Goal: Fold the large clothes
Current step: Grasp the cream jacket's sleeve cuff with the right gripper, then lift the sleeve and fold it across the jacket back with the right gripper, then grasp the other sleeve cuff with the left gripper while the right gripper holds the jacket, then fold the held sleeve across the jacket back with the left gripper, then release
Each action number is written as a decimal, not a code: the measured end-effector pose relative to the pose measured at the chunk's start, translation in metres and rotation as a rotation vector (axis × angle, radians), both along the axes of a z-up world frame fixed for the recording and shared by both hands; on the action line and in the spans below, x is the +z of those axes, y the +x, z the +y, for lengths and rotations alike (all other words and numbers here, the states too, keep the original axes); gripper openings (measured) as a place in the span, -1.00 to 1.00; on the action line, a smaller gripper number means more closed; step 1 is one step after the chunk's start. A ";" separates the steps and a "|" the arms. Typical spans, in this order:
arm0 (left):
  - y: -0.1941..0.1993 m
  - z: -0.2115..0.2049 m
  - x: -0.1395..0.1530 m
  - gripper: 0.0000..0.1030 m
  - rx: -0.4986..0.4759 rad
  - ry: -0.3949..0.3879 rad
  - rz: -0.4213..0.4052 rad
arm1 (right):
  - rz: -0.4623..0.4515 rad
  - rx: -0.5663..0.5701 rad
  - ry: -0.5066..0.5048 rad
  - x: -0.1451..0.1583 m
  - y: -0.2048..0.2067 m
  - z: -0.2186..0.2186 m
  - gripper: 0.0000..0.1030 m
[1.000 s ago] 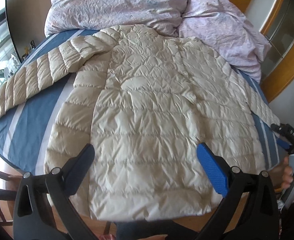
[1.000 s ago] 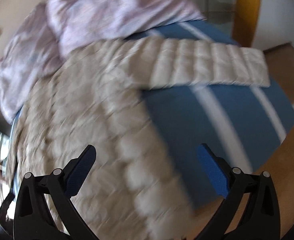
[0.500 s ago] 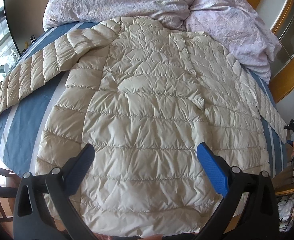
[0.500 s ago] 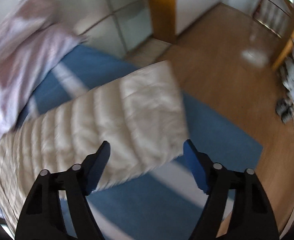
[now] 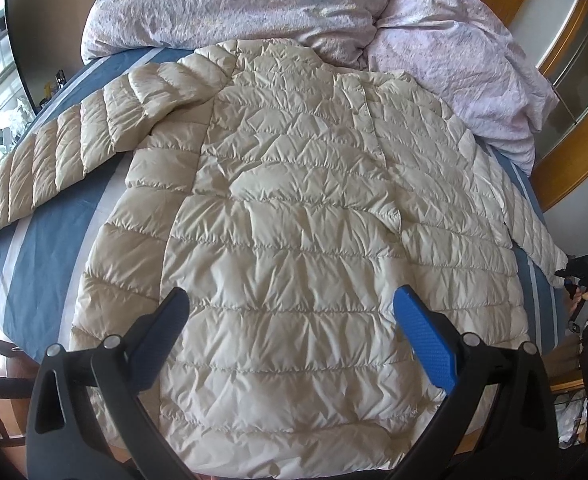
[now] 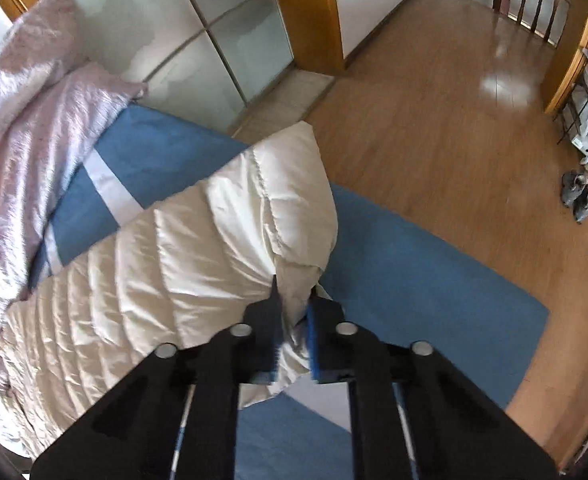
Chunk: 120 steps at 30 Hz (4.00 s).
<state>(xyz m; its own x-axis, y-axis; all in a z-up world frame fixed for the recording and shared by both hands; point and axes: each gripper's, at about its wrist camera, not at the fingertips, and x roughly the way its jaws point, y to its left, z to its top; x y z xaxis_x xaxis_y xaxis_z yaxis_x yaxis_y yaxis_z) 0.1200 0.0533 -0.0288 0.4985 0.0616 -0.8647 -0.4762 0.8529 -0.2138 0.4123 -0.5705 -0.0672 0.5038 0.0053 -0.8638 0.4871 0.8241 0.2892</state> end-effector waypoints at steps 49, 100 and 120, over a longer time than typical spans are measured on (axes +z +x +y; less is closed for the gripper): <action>-0.084 0.235 -0.008 0.96 0.345 0.077 -0.007 | -0.199 0.900 0.032 0.101 -0.056 0.556 -0.01; -0.166 0.374 -0.059 0.61 0.687 -0.127 0.000 | -0.090 0.829 -0.335 0.005 -0.048 0.582 0.30; -0.101 0.340 0.031 -0.96 0.558 -0.088 -0.249 | -0.103 0.888 -0.320 0.003 -0.048 0.577 0.34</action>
